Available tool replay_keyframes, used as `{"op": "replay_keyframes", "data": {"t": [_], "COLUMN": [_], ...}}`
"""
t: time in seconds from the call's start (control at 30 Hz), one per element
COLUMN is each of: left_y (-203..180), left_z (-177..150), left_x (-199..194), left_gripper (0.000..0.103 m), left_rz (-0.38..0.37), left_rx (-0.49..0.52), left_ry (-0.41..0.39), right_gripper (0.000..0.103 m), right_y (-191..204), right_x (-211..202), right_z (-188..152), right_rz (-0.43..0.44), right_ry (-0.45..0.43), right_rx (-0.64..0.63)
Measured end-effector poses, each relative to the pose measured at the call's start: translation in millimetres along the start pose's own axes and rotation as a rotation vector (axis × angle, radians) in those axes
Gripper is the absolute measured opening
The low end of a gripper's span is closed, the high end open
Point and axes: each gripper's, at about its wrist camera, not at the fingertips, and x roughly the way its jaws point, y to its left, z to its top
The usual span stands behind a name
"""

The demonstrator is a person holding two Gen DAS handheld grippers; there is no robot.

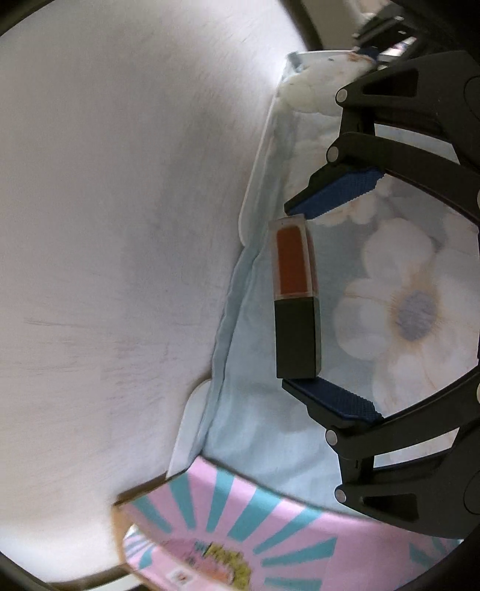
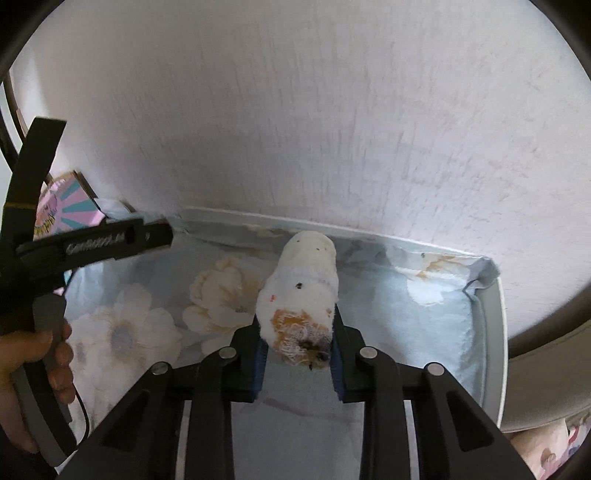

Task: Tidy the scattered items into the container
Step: 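Carry lipstick and sock into the cardboard box and release both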

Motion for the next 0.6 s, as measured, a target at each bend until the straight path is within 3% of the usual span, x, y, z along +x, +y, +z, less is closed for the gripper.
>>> {"op": "replay_keyframes", "data": {"t": [0.23,0.33,0.5,0.6], "left_y": [24.4,38.7,76.5,95.8], "left_z": [-5.4,20.7,21.2,21.0], "left_x": [-66.6,-81.3,-140.5,-141.5], "left_gripper": [0.083,0.083,0.083,0.083], "left_rz": [-0.062,-0.069,-0.073,-0.057], "left_rx": [0.069,0.090,0.091,0.105], "left_ry": [-0.028,-0.041,-0.069,-0.090], "right_gripper": [0.026,0.026,0.026,0.026], "right_y": [12.5,24.3,72.9,98.3], "right_x": [-40.3,-58.3,-78.2,-91.6], "right_z": [11.4,17.6,33.6,43.3], "right_rz": [-0.019,-0.020,-0.003,0.020], "right_ry": [-0.047,-0.064,-0.095,-0.113], "right_rx": [0.016,0.018,0.008,-0.005]}}
